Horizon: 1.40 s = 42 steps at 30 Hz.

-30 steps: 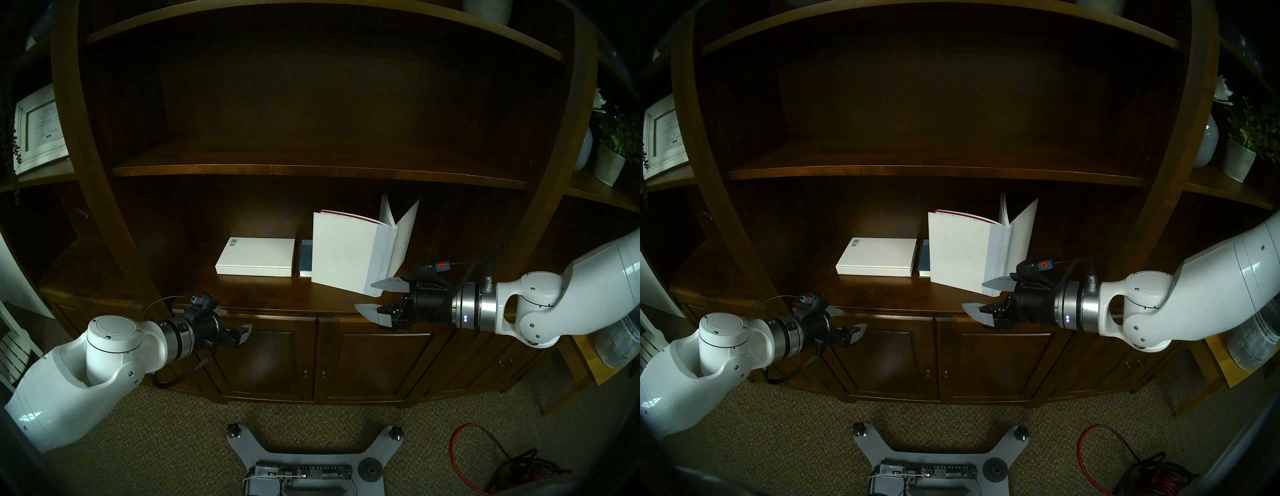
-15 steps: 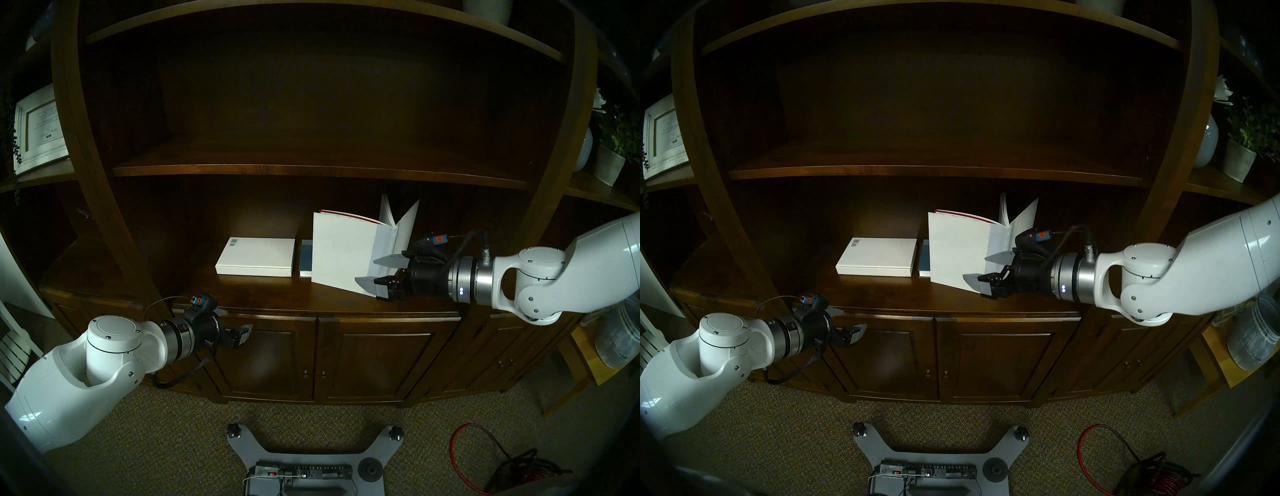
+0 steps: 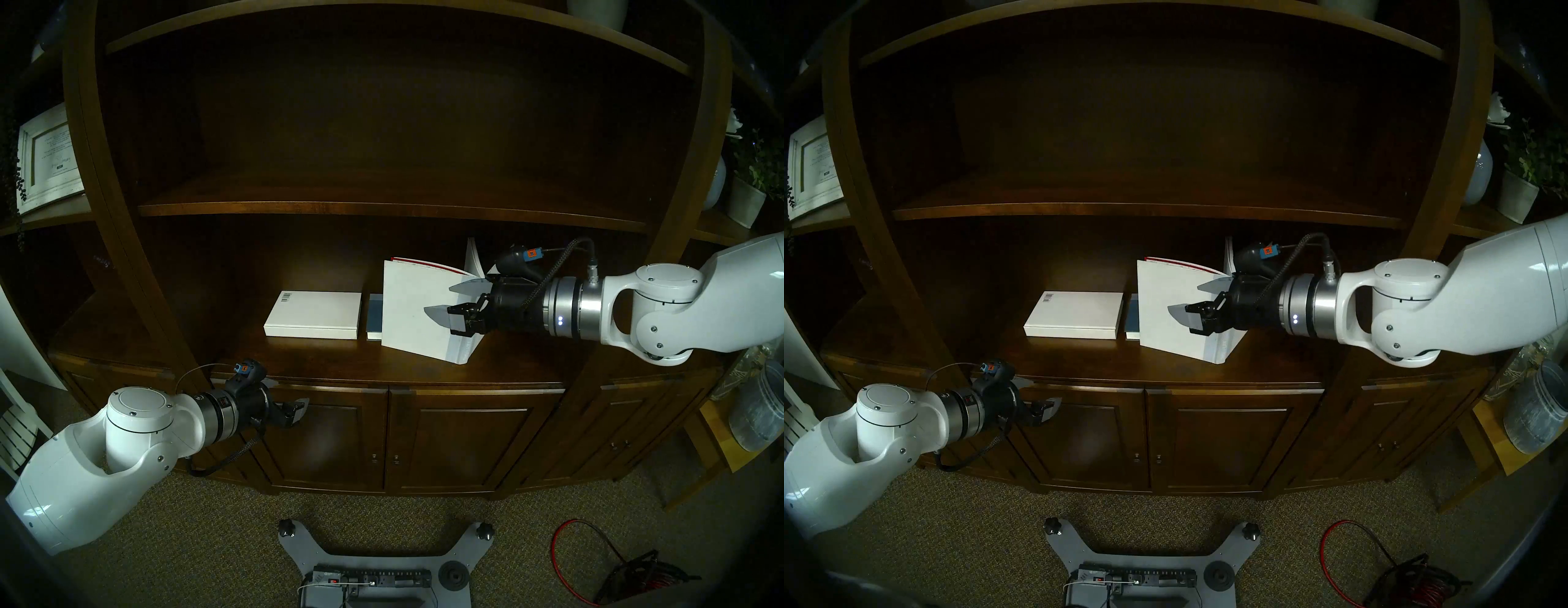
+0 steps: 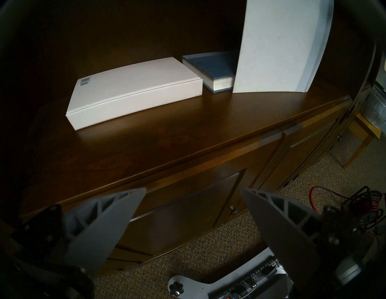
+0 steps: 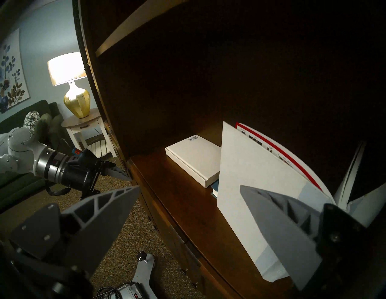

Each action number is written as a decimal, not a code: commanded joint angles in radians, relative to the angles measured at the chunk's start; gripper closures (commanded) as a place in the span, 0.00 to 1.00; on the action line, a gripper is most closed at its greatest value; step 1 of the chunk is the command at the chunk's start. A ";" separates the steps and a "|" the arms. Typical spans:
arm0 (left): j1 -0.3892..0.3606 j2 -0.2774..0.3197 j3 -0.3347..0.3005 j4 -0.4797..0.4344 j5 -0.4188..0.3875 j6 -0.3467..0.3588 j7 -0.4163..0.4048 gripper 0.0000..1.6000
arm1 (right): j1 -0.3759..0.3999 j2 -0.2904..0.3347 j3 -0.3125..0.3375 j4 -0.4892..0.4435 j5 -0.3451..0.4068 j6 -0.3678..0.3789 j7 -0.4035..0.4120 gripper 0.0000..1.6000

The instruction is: Close the books and align them horizontally on the shelf

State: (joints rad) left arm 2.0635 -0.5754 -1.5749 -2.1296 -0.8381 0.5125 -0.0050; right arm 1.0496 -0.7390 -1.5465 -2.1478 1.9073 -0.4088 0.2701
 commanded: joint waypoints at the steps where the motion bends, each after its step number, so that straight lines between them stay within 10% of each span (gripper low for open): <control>1: -0.014 0.000 -0.014 -0.015 0.000 -0.008 0.001 0.00 | 0.120 0.000 -0.032 -0.017 -0.005 0.033 0.027 0.00; 18: -0.015 0.000 -0.013 -0.014 0.000 -0.008 0.001 0.00 | 0.214 -0.042 -0.056 -0.017 0.051 0.091 -0.120 0.00; 42: -0.014 0.000 -0.014 -0.015 0.000 -0.009 0.001 0.00 | 0.022 -0.059 0.052 0.065 0.086 0.092 -0.124 0.00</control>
State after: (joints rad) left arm 2.0638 -0.5752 -1.5749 -2.1296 -0.8381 0.5127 -0.0050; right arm 1.1152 -0.7935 -1.5487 -2.1227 1.9885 -0.2906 0.1512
